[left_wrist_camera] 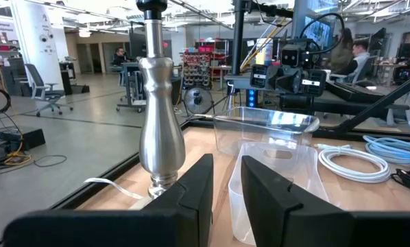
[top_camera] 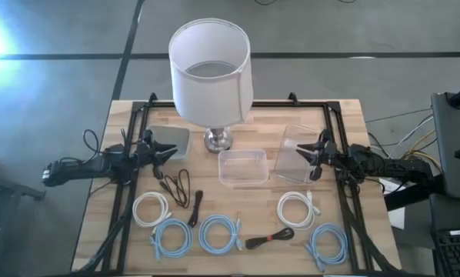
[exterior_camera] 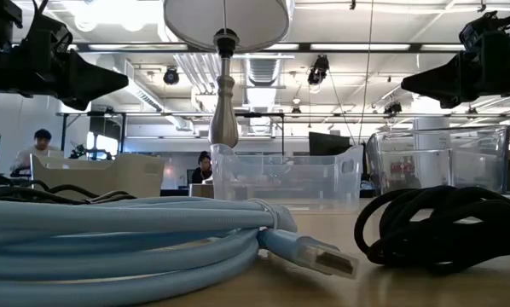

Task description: Pick & Place USB Port

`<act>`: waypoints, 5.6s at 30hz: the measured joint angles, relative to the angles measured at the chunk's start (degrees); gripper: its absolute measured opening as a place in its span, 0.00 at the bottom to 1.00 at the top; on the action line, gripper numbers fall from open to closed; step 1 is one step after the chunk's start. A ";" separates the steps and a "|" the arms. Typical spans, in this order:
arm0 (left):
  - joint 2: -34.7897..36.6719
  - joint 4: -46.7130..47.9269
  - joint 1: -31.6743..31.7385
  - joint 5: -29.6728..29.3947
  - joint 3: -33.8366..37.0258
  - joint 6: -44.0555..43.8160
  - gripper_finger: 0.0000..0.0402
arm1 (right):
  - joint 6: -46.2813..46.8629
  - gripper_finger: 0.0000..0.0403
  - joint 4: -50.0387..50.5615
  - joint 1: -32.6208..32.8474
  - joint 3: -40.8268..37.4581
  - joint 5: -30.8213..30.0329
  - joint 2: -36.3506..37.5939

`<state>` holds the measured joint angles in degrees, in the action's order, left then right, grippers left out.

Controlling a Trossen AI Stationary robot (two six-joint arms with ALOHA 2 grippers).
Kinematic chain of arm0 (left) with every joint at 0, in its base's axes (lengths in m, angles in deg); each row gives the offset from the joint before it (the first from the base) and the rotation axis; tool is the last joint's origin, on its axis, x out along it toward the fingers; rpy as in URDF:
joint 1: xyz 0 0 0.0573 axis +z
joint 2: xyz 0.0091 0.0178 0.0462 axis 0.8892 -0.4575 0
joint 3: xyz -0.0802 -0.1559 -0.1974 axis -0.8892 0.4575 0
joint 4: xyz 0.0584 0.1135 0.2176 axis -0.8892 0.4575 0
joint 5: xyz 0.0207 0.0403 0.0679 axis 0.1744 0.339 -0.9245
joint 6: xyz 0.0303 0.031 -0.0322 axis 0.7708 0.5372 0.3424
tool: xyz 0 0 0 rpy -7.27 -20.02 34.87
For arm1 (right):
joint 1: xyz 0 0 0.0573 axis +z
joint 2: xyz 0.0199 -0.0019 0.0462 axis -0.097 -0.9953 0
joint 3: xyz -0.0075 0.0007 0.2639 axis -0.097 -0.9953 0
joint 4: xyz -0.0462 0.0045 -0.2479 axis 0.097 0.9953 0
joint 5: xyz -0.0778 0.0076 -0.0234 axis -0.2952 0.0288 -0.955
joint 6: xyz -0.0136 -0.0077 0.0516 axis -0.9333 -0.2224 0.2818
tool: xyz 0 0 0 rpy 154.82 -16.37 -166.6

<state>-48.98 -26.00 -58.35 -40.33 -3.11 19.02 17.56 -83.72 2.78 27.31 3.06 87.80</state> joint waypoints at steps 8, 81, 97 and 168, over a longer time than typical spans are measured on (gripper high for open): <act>0.02 0.00 0.00 0.00 0.00 -0.02 0.20 | -0.02 0.20 0.00 0.02 -0.02 0.02 -0.02; 0.00 0.00 0.00 0.00 0.00 0.00 0.20 | 0.13 0.19 0.02 0.02 -0.02 0.00 -0.02; 0.00 0.02 0.00 0.00 0.00 -0.02 0.20 | 0.05 0.20 0.01 0.01 0.00 0.01 -0.02; 0.00 -2.98 0.00 1.27 0.00 -0.58 0.20 | 0.00 0.18 0.01 0.02 -0.02 0.02 -0.02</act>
<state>-48.98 -28.98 -58.35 -39.06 -3.11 18.44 17.56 -83.71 2.80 27.29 3.08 87.78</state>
